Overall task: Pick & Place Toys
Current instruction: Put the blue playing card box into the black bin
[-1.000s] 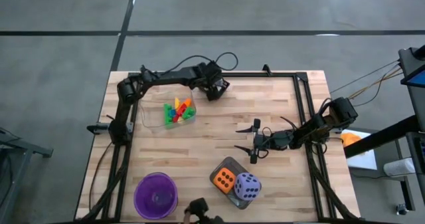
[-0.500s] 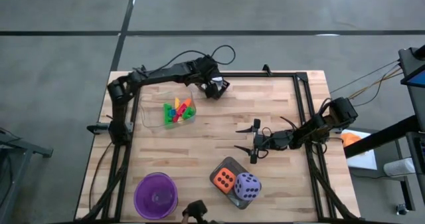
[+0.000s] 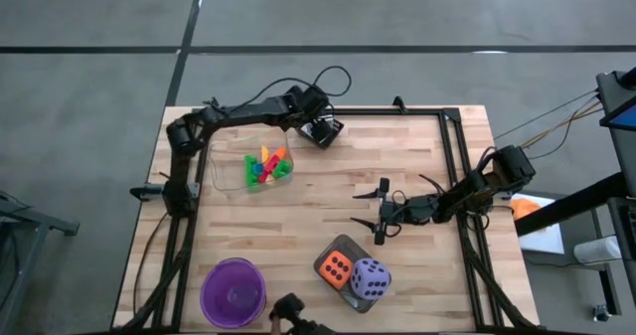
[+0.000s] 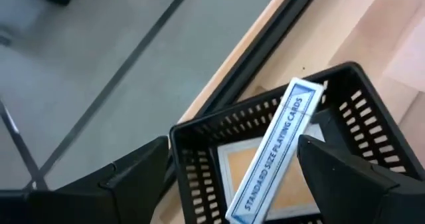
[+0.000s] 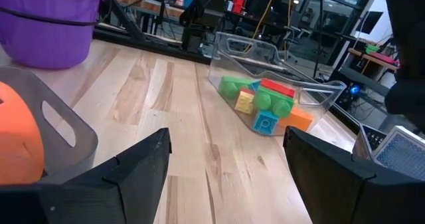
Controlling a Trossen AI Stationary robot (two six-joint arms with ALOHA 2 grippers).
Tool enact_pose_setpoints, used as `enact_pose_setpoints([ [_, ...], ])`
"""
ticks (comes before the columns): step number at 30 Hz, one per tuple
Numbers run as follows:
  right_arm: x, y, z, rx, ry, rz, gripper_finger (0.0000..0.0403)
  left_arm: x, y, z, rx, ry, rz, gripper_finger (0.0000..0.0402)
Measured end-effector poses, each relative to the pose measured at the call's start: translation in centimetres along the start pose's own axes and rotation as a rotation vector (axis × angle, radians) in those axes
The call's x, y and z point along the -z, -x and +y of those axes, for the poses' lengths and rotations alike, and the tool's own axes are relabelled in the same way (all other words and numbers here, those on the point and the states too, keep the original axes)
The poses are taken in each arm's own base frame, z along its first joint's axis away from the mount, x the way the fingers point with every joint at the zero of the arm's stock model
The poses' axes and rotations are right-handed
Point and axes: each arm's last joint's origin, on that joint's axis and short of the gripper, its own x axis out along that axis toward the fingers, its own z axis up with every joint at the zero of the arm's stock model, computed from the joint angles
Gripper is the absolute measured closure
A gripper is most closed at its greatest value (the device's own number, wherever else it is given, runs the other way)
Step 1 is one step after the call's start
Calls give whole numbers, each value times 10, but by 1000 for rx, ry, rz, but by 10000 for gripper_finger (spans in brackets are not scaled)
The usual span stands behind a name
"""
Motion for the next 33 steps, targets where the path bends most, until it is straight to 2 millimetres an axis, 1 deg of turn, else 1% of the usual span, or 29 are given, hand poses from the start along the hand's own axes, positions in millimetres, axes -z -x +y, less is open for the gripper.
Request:
enact_pose_setpoints([
  [9,0,0,0,0,0,0,113,7,0,-1,18,12,60,68],
  [15,0,0,0,0,0,0,113,5,-1,2,-82,43,38,74],
  [18,0,0,0,0,0,0,113,4,-2,2,-99,47,30,100],
  [24,0,0,0,0,0,0,113,8,-5,0,-95,41,40,179],
  [27,0,0,0,0,0,0,113,13,-7,-3,-51,28,52,214],
  [30,0,0,0,-1,0,1,113,17,-8,-7,17,9,56,240],
  [33,0,0,0,-1,1,3,113,18,-6,-11,60,-6,66,254],
])
